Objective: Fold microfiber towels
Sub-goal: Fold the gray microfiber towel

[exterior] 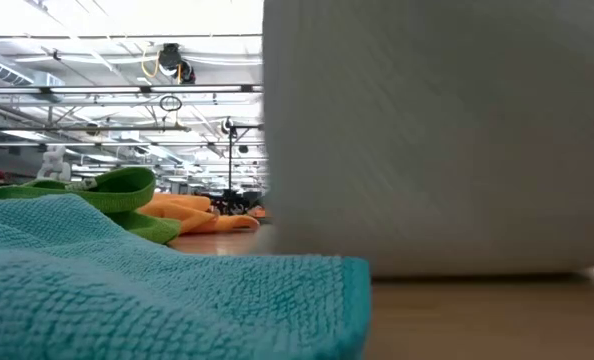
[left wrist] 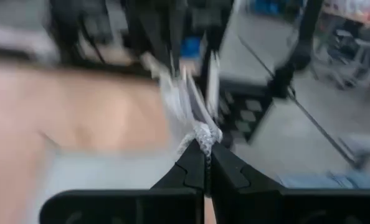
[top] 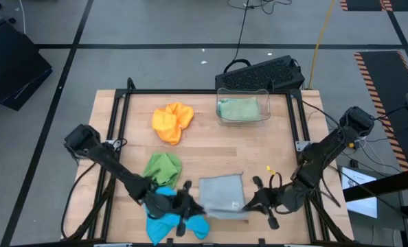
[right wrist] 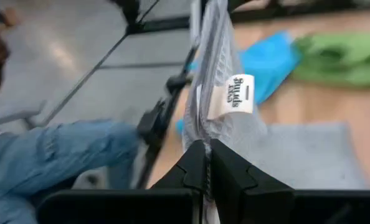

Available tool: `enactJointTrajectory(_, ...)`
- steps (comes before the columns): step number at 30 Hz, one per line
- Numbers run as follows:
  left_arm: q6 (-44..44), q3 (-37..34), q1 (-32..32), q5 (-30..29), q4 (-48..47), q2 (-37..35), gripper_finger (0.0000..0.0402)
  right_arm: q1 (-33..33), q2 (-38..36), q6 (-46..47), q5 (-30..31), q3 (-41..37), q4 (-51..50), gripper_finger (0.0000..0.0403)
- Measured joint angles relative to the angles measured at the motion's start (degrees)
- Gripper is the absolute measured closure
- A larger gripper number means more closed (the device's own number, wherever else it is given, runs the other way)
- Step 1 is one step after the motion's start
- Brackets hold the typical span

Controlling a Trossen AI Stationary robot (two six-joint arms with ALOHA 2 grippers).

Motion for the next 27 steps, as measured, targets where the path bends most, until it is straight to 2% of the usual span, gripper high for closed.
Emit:
enactJointTrajectory(5,10.66,0.05,6.18,-2.37,-2.11,-7.41,0.0396,-4.98,-7.93,-11.76,7.45,-0.01,-2.24,0.0392)
enactJointTrajectory(8,16.54,0.05,11.41,0.59,-3.43,-12.46,0.0395,-10.45,-15.58,-20.15,7.42,0.31,-1.93,0.0393)
enactJointTrajectory(11,18.55,0.05,17.18,4.9,-6.9,-17.66,0.0398,-16.88,-23.0,-24.84,3.62,1.3,-2.13,0.0396)
enactJointTrajectory(15,15.03,0.09,22.77,12.13,-10.43,-22.28,0.0396,-21.77,-29.16,-23.74,-4.06,1.56,-3.94,0.0396)
enactJointTrajectory(19,11.84,0.05,21.68,17.58,-14.06,-22.18,0.0398,-18.88,-28.96,-20.59,-4.83,1.5,-7.13,0.0397)
enactJointTrajectory(27,2.9,-0.03,11.1,16.89,-17.02,-12.92,0.0398,-8.32,-17.04,-9.81,-4.85,-0.19,-7.02,0.0397)
